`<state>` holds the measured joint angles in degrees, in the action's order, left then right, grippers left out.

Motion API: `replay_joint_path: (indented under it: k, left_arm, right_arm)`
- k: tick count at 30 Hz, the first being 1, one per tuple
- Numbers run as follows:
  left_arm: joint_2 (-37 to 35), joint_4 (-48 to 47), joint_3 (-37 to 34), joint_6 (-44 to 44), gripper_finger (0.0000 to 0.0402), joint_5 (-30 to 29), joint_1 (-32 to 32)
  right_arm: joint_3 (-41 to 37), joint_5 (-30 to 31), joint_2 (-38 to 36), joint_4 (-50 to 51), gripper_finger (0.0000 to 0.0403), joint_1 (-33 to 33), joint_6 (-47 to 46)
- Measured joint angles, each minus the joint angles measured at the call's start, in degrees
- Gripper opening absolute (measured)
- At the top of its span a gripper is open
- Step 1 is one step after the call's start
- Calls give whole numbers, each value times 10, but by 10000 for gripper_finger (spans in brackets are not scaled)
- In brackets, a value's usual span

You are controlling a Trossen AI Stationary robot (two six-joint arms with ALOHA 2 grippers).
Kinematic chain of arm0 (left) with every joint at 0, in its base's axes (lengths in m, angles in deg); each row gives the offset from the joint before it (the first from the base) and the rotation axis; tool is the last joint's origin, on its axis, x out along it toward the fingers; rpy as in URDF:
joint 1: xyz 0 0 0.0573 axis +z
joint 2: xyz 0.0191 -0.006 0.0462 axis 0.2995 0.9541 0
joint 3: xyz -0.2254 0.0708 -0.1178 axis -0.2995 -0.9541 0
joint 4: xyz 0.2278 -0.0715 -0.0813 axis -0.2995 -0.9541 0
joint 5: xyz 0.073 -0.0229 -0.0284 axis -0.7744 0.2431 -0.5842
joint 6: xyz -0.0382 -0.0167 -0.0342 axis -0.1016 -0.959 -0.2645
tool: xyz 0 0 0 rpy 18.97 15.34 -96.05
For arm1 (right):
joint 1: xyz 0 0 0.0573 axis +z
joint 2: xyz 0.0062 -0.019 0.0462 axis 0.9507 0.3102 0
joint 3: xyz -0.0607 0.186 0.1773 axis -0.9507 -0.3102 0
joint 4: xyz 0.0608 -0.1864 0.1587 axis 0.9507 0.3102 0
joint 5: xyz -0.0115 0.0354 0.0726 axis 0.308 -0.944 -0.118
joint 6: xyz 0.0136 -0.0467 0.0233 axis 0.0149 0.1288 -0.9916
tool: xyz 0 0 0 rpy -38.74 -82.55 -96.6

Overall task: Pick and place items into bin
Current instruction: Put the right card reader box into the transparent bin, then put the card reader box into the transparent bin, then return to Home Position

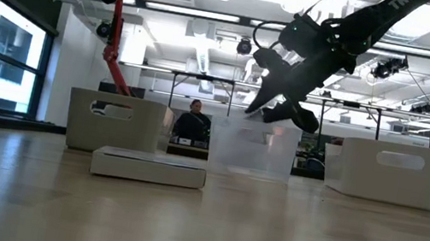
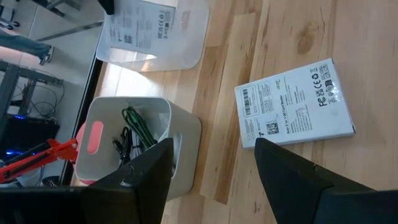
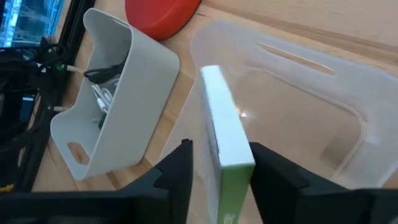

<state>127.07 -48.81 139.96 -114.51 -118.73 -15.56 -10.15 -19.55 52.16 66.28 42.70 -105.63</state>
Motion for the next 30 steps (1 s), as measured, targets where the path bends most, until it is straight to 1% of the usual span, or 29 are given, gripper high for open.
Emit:
replay_joint_path:
  k: [7,13,17,21,25,30]
  left_arm:
    - [0,1,0,-1,216,0,0]
    - [0,1,0,-1,216,0,0]
    - [0,1,0,-1,216,1,0]
    - [0,0,0,-1,216,1,0]
    - [0,0,0,6,216,3,0]
    - [0,8,0,5,216,28,0]
  right_arm:
    - [0,-2,-1,0,180,0,14]
    - [0,4,-17,4,201,-1,25]
    - [0,26,-41,19,198,-7,39]
    - [0,21,-66,36,188,-13,53]
    - [0,-10,-101,37,179,-6,67]
    - [0,-71,-149,39,171,32,75]
